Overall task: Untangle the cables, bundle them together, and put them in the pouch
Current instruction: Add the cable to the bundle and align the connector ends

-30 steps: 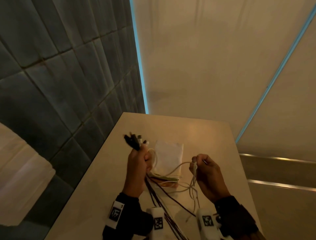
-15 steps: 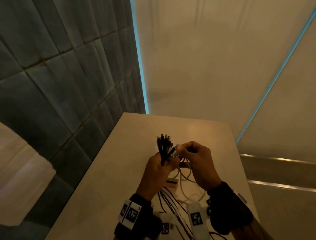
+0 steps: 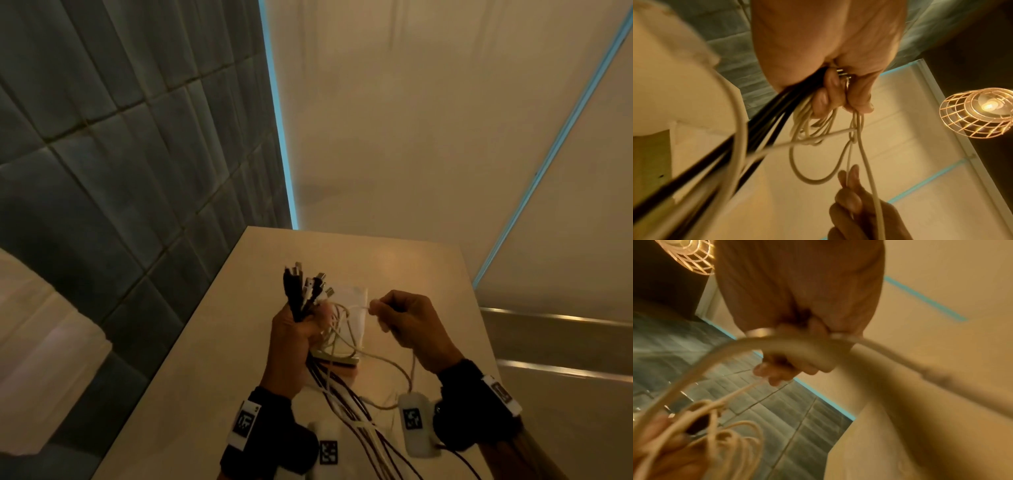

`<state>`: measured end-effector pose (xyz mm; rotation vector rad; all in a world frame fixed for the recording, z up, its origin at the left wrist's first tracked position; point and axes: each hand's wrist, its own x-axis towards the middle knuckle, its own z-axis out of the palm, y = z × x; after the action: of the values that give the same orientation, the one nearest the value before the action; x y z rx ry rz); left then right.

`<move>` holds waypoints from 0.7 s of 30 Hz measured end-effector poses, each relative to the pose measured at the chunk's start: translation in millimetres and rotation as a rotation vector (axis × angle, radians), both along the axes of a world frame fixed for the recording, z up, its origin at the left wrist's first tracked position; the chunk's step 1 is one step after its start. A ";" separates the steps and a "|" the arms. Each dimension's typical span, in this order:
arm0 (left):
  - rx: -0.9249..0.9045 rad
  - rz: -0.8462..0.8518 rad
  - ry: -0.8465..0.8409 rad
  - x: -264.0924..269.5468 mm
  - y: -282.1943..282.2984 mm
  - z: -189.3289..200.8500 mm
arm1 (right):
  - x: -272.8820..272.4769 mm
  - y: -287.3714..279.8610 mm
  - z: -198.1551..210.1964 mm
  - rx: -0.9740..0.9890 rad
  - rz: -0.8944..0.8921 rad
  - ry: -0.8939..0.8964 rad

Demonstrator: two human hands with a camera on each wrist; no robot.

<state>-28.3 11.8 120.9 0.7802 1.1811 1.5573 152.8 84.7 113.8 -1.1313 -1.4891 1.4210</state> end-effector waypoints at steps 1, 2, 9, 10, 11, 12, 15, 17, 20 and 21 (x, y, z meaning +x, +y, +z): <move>-0.001 0.006 -0.008 -3.1 0.0 -0.9 | 5.2 3.6 -1.8 0.003 -0.027 -0.030; -0.006 0.011 -0.015 -5.7 0.4 -2.0 | 11.3 8.0 -3.3 0.008 -0.059 -0.050; -0.084 0.009 -0.017 -6.3 3.1 -7.8 | 33.3 26.4 -17.2 0.268 -0.149 -0.461; -0.089 0.009 -0.019 -5.3 3.4 -6.4 | 31.1 23.4 -17.3 0.364 -0.179 -0.574; -0.089 0.014 -0.022 -4.8 3.4 -5.2 | 27.6 18.2 -15.4 0.472 -0.206 -0.659; -0.089 0.022 -0.023 -4.6 3.9 -4.2 | 22.3 10.3 -7.3 0.560 -0.245 -0.673; -0.087 0.018 0.012 -1.5 3.9 -2.3 | -7.2 -18.2 22.5 0.446 -0.022 -0.518; -0.090 -0.006 0.040 4.6 3.1 1.1 | -25.7 -28.2 26.8 0.266 0.116 -0.434; -0.088 -0.015 0.034 5.9 2.5 5.4 | -33.9 -26.1 17.4 0.280 0.067 -0.368; -0.096 -0.005 0.046 4.8 2.5 5.1 | -33.2 -26.3 13.3 0.294 0.087 -0.358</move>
<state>-23.5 14.2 126.0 0.7588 1.2771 1.4746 119.5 58.5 127.1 -1.1862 -1.9451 1.0433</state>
